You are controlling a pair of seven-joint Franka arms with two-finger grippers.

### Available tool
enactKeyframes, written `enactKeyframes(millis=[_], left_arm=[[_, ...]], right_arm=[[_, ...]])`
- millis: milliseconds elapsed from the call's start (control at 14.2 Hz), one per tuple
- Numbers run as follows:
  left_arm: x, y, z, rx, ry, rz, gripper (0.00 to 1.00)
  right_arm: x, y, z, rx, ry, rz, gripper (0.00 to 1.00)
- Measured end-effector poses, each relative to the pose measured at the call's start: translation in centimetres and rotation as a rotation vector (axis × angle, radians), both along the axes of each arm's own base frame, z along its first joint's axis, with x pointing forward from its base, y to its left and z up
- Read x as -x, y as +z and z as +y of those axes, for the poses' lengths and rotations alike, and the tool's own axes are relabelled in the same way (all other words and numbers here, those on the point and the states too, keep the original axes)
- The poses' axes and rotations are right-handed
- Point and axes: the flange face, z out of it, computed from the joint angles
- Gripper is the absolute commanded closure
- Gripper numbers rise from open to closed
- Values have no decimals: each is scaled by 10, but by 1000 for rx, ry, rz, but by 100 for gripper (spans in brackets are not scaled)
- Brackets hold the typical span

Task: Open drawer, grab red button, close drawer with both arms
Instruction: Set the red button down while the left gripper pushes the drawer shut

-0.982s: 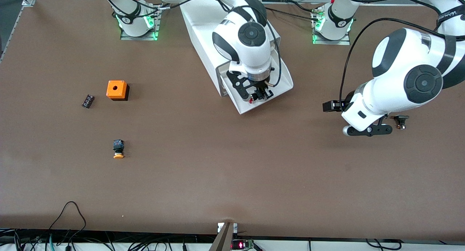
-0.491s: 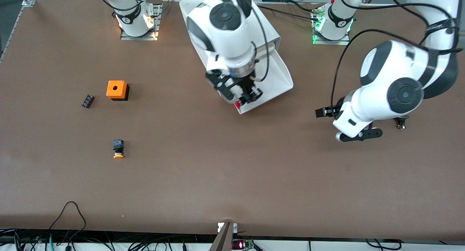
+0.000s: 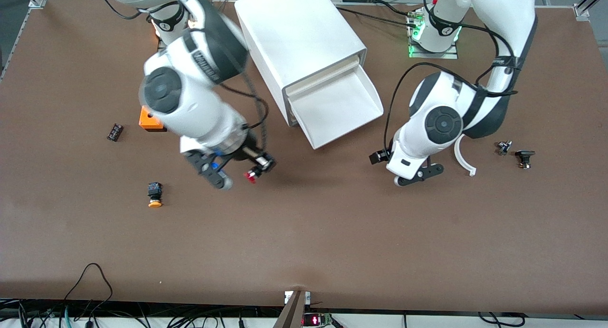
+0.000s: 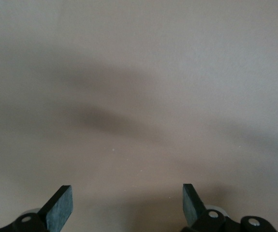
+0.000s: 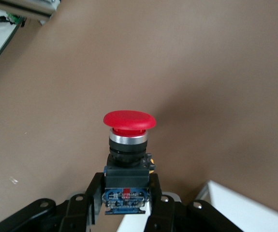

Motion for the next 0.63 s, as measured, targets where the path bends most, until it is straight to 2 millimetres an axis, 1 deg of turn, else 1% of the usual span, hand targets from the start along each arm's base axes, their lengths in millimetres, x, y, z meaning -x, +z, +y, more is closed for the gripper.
enactKeyframes(millis=[70, 211, 281, 421, 491, 632], left_arm=[[8, -10, -9, -2, 17, -5, 0], [25, -25, -30, -5, 48, -16, 0], [32, -29, -41, -8, 60, -17, 0], [48, -30, -65, -16, 73, -14, 0], [57, -31, -79, -21, 76, -12, 1], [80, -34, -105, -37, 77, -4, 1]], right_arm=[[-10, -4, -21, 4, 45, -4, 100], [-23, -17, -55, 14, 137, -12, 100], [-28, -29, -69, 20, 183, -6, 100], [-33, -62, -97, 31, 282, 19, 100], [-36, -78, -112, 35, 317, 31, 100], [-42, -102, -142, 64, 383, 39, 100]])
